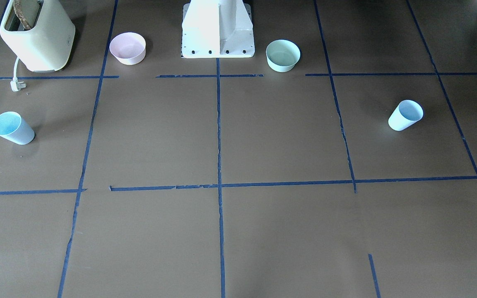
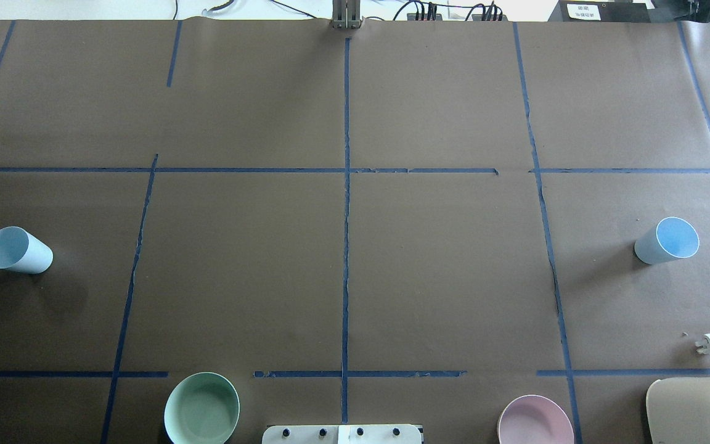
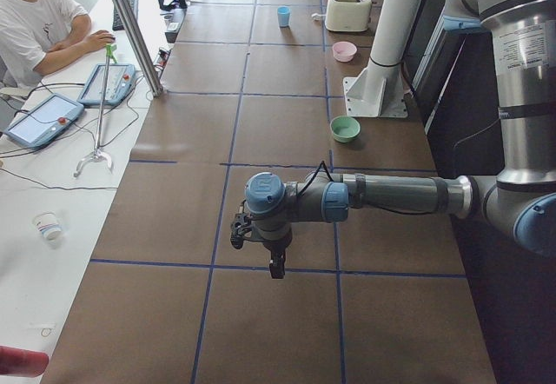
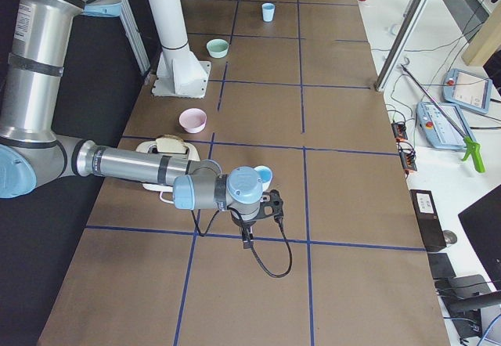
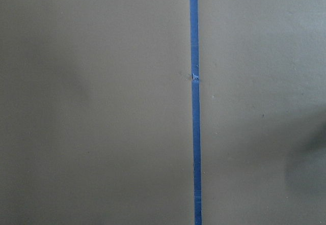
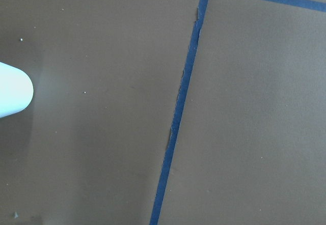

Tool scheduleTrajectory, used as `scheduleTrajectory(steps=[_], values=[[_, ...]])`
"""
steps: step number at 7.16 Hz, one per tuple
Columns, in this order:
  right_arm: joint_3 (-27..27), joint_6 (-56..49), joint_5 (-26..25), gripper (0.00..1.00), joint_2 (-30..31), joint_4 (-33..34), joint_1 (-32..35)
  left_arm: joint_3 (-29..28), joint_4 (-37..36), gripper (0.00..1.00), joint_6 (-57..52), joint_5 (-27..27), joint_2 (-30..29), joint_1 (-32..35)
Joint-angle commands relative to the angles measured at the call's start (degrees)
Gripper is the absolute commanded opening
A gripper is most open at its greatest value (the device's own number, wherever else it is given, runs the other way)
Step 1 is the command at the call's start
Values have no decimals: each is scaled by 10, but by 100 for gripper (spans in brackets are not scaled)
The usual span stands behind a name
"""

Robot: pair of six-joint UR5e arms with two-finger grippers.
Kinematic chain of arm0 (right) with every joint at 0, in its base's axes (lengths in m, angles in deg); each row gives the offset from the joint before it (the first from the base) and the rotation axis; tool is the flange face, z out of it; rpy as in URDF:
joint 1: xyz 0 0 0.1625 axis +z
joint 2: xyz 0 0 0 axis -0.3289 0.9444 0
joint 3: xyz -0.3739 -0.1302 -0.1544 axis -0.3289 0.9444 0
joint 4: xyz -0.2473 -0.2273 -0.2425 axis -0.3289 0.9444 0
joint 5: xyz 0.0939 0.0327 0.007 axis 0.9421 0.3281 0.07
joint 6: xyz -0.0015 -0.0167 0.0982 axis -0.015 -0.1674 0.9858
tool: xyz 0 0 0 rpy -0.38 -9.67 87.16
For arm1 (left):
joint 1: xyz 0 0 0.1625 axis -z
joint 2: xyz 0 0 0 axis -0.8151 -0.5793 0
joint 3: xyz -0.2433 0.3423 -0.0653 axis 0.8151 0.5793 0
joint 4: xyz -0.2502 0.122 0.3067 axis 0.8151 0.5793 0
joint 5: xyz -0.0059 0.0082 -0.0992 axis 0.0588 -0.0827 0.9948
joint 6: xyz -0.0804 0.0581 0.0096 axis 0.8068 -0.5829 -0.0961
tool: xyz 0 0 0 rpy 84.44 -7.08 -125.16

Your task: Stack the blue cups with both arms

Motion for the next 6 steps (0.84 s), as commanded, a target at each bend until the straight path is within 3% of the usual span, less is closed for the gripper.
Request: scheduleTrajectory(steps=[1,4,6], values=[[0,0,1,100,0,0,0,0,0,100,0,0,0,0],[0,0,1,100,0,0,0,-2,2,100,1,-10,-5,-30],[4,0,0,100,0,-11,0,-4,2,100,8,-4,-54,-48]])
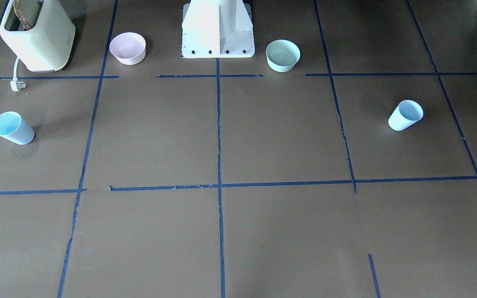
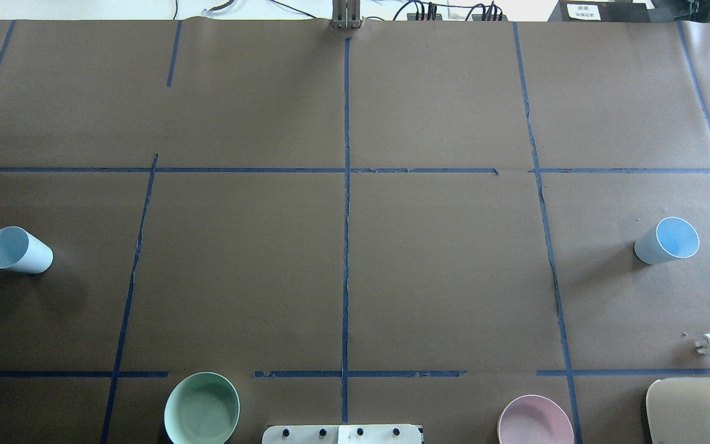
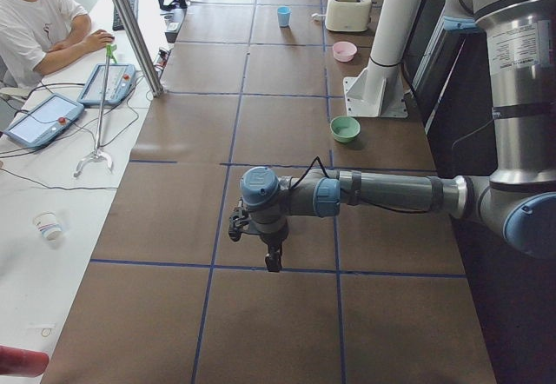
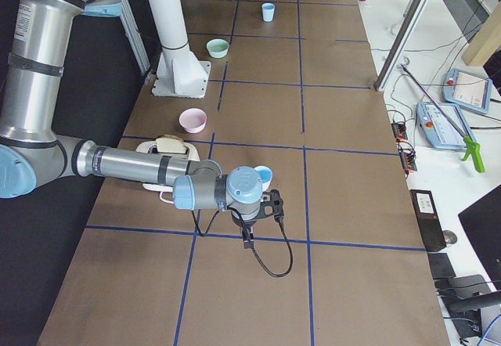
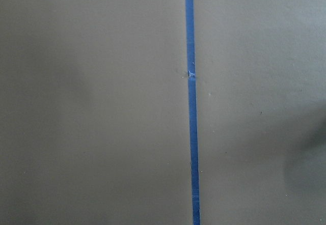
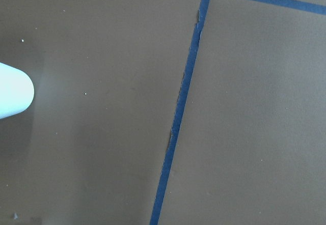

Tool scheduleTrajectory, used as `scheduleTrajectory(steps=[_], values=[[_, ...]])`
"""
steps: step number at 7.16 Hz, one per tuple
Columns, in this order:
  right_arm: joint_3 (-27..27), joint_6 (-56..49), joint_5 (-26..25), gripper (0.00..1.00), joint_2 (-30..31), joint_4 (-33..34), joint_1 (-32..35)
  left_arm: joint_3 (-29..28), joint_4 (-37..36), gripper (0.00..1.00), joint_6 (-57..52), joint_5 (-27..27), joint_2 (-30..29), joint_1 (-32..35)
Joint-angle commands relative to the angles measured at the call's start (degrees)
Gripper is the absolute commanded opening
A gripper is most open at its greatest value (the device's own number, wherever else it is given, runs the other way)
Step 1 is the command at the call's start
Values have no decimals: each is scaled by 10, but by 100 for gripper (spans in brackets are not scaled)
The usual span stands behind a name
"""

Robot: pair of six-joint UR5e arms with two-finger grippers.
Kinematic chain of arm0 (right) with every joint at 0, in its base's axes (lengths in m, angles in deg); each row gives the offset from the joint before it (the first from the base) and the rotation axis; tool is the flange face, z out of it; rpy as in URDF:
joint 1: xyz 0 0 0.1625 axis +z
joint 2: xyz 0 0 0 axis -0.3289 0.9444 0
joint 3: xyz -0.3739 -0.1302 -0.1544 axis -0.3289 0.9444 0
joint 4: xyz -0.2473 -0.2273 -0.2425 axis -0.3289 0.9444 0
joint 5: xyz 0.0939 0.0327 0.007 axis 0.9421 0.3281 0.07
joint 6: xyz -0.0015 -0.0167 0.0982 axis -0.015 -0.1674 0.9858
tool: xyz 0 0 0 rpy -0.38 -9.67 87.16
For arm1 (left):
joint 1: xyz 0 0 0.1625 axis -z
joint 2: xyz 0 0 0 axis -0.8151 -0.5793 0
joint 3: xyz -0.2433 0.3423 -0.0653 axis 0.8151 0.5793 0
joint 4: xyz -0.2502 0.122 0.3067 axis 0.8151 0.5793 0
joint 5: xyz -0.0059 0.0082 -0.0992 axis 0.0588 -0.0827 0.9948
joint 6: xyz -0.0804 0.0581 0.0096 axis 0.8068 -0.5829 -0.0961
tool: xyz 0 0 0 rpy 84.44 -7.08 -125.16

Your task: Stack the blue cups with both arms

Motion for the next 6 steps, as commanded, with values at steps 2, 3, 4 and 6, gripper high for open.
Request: scheduleTrajectory(steps=[2,3,4,6], values=[[3,0,1,100,0,-10,0,3,2,100,3,7,-92,-8],[3,0,1,100,0,-10,0,5,4,100,3,23,-92,-8],[3,0,1,100,0,-11,0,11,27,100,2,37,-88,-12],[3,0,1,100,-1,-12,0,10,170,100,119,32,-43,-70]])
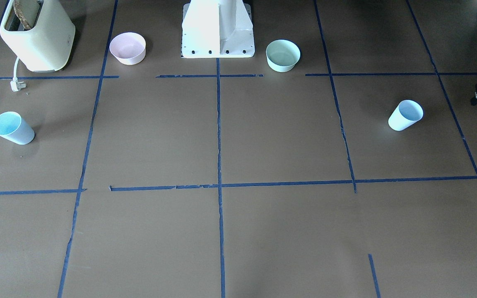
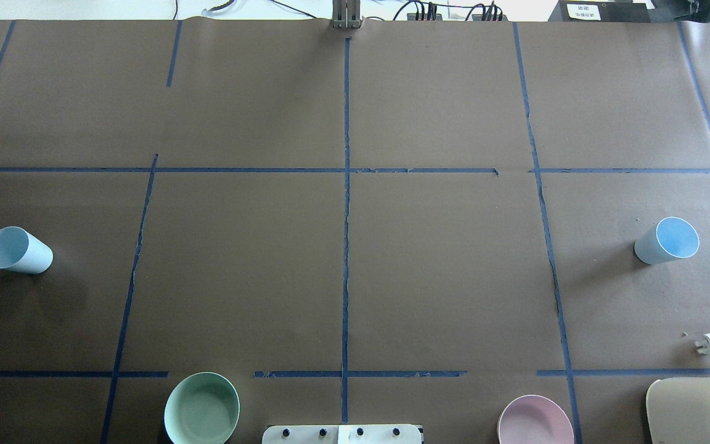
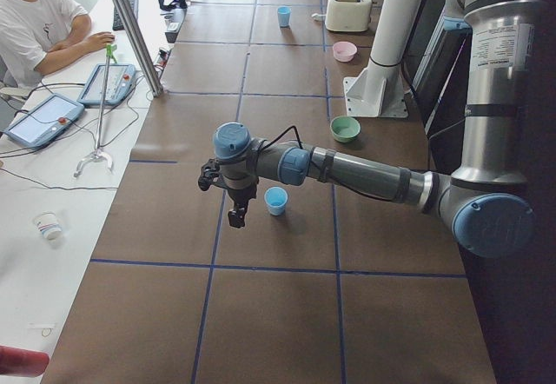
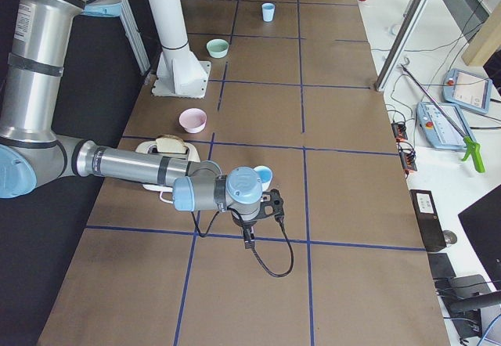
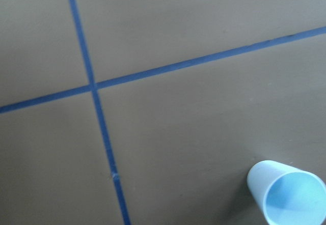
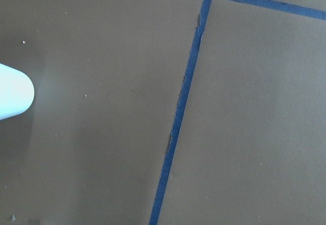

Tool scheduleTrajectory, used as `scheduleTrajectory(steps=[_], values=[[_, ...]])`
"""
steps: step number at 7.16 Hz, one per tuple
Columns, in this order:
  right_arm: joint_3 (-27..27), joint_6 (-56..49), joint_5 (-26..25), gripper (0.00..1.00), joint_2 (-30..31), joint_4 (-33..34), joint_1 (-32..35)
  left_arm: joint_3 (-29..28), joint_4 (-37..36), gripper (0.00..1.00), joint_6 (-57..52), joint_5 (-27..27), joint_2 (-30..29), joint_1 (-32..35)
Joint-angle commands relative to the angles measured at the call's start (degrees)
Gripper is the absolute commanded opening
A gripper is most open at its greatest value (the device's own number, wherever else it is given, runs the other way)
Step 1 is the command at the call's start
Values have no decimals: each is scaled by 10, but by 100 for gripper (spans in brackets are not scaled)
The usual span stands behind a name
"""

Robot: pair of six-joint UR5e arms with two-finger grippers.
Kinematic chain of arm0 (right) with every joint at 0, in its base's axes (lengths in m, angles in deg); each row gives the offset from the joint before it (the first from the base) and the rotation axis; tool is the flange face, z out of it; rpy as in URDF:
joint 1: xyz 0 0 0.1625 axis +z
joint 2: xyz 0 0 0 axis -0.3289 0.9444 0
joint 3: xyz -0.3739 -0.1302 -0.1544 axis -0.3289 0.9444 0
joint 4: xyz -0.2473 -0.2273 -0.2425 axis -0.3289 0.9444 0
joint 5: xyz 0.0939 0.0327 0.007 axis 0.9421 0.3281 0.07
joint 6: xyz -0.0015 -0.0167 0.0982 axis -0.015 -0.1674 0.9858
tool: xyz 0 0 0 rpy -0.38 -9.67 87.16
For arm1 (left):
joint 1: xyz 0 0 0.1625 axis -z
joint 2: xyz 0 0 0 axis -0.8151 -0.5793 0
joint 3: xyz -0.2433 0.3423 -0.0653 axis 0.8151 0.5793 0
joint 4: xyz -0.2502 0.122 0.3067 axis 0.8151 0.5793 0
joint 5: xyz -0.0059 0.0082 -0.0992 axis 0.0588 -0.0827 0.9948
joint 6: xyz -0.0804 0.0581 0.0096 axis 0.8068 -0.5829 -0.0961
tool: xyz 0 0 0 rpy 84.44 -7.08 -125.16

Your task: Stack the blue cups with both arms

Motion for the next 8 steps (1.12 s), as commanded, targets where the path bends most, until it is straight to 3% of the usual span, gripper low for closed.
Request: scheduleTrajectory(steps=[1,3,8], values=[[0,0,0,100,-1,0,0,-2,129,100,197,-28,24,-87],[0,0,0,100,0,0,0,-5,151,100,299,-75,24,-162],[2,0,-1,100,-1,0,0,-33,152,100,300,-79,25,-196]])
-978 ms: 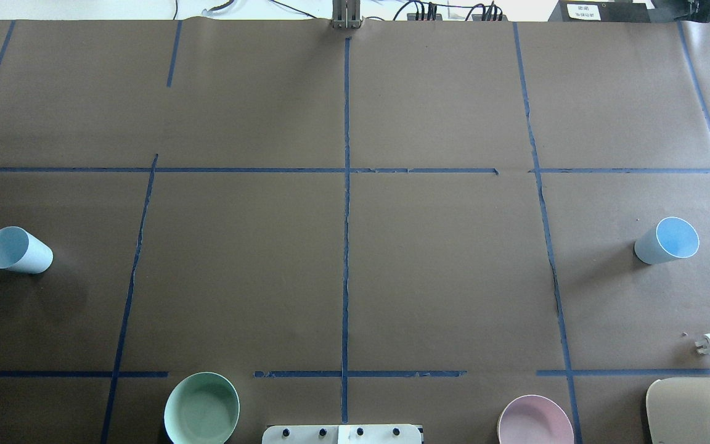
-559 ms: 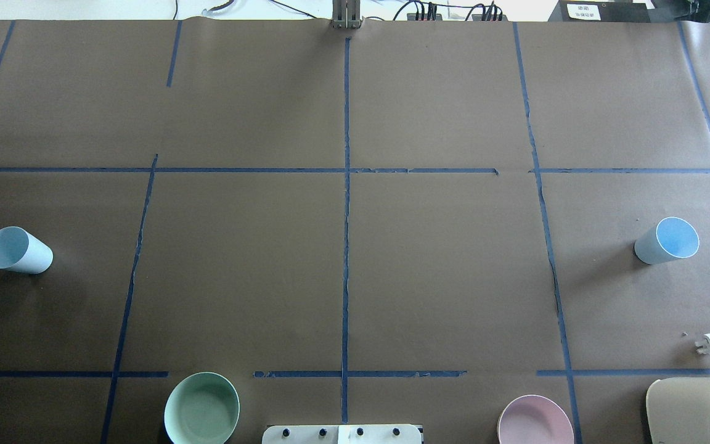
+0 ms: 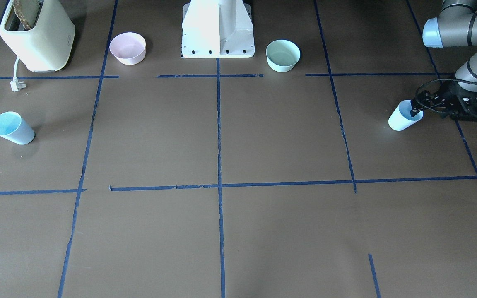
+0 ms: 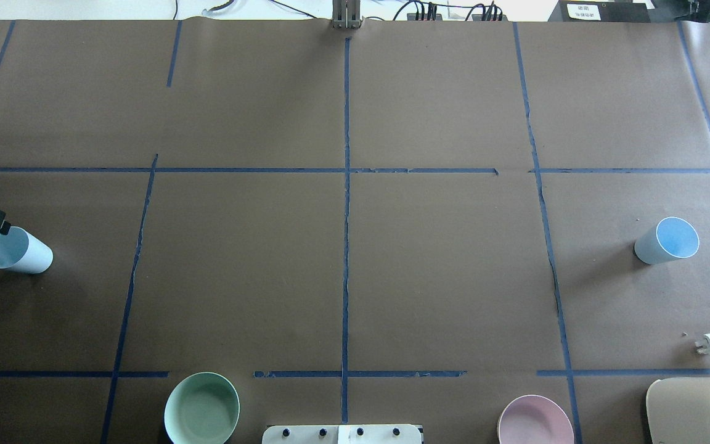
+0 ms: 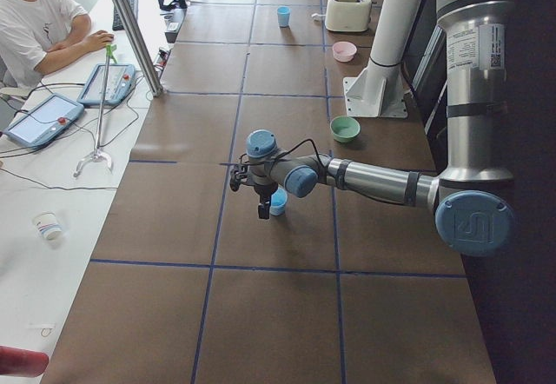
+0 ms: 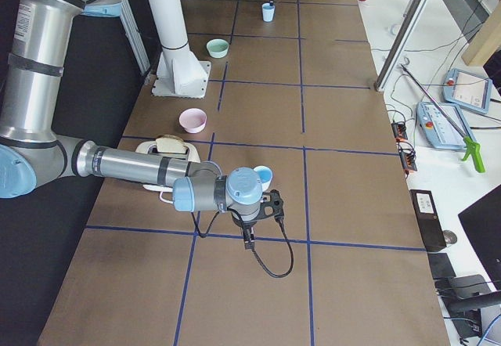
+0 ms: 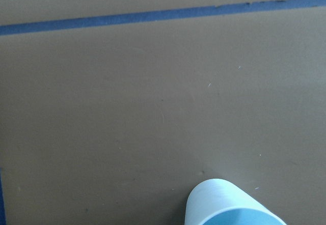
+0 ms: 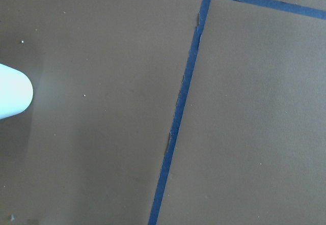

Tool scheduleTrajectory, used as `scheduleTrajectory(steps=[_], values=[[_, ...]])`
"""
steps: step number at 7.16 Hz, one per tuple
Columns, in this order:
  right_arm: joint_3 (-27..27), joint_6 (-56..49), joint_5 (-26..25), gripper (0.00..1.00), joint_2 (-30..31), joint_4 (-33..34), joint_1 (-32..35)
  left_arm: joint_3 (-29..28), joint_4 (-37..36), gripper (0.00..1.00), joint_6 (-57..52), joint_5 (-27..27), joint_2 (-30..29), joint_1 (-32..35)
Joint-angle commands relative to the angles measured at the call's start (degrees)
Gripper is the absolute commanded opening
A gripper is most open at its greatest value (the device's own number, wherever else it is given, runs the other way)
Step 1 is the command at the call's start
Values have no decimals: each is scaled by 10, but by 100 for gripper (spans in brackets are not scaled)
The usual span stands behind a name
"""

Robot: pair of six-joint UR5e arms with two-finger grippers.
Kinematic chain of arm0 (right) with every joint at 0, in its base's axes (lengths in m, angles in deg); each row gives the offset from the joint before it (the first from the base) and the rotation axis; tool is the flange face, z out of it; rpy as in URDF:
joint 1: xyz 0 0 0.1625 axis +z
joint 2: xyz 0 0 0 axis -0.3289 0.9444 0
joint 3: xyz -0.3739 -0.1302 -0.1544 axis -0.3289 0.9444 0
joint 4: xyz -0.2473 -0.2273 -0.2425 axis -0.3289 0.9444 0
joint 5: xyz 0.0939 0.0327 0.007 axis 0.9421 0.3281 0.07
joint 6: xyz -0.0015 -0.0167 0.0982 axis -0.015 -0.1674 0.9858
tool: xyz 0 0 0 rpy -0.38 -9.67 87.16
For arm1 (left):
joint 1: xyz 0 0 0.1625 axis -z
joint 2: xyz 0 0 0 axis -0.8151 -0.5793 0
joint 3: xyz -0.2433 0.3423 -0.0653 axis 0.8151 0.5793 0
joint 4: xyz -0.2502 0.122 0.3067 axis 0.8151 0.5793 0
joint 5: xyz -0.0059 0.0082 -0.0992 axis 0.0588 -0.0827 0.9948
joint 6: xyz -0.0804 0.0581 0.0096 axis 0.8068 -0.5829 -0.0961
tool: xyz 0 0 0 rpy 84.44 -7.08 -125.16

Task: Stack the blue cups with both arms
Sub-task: 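Lower the left gripper onto the light blue cup and grasp it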

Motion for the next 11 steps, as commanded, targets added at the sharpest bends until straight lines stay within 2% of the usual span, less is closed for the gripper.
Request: scheduleTrajectory(steps=[1,2,3,4,6,9,10,11], values=[[0,0,0,100,0,0,0,-14,1,100,0,0,0,-17],[0,0,0,100,0,0,0,-18,1,88,0,-10,0,-22],[1,0,0,100,0,0,0,-18,1,36,0,-12,-1,-22],[1,0,0,100,0,0,0,-18,1,14,-1,-12,-1,-22],[3,0,0,100,0,-1,0,-12,1,1,0,-11,-3,-22],[3,0,1,100,-1,-1,0,14,-8,0,4,3,-10,-22],[4,0,0,100,0,-1,0,33,-33,0,5,31,-21,-22],[4,0,1,100,0,-1,0,32,-80,0,2,27,-85,-24]])
